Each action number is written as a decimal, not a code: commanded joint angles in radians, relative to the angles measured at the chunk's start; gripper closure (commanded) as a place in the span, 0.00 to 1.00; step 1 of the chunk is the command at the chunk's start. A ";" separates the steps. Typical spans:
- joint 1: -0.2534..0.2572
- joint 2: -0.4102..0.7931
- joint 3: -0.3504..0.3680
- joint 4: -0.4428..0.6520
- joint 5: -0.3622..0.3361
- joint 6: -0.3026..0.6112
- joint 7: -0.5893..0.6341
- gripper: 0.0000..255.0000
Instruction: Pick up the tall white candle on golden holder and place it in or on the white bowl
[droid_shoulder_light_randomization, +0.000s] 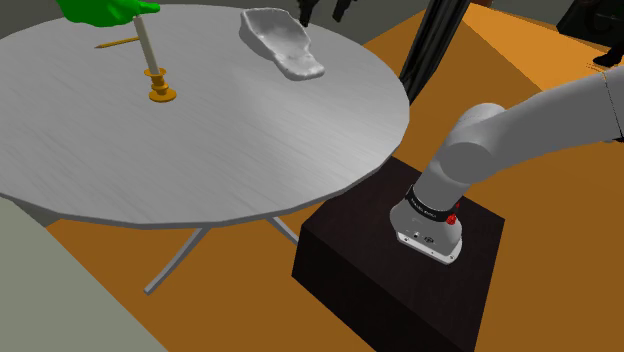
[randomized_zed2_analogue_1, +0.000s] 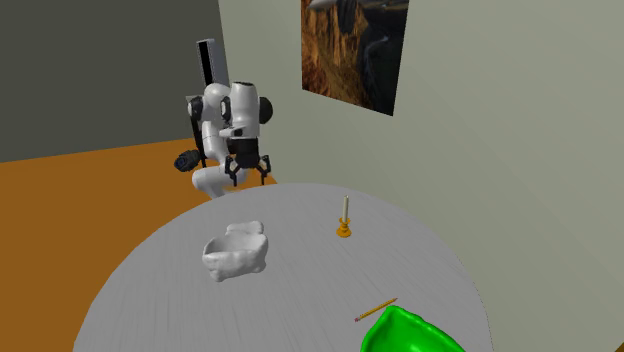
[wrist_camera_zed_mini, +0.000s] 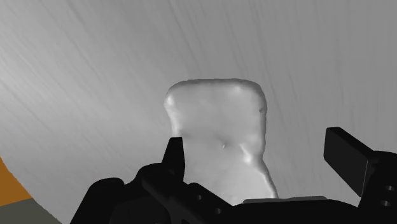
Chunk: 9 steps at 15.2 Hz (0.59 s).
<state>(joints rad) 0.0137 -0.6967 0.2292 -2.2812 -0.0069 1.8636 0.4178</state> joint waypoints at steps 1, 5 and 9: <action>-0.001 0.037 0.045 0.010 0.008 0.037 0.058 0.00; -0.011 0.129 0.139 0.055 0.007 0.100 0.175 0.00; -0.033 0.238 0.238 0.123 -0.021 0.153 0.300 0.00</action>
<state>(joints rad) -0.0143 -0.4841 0.4416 -2.1718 -0.0209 2.0017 0.6827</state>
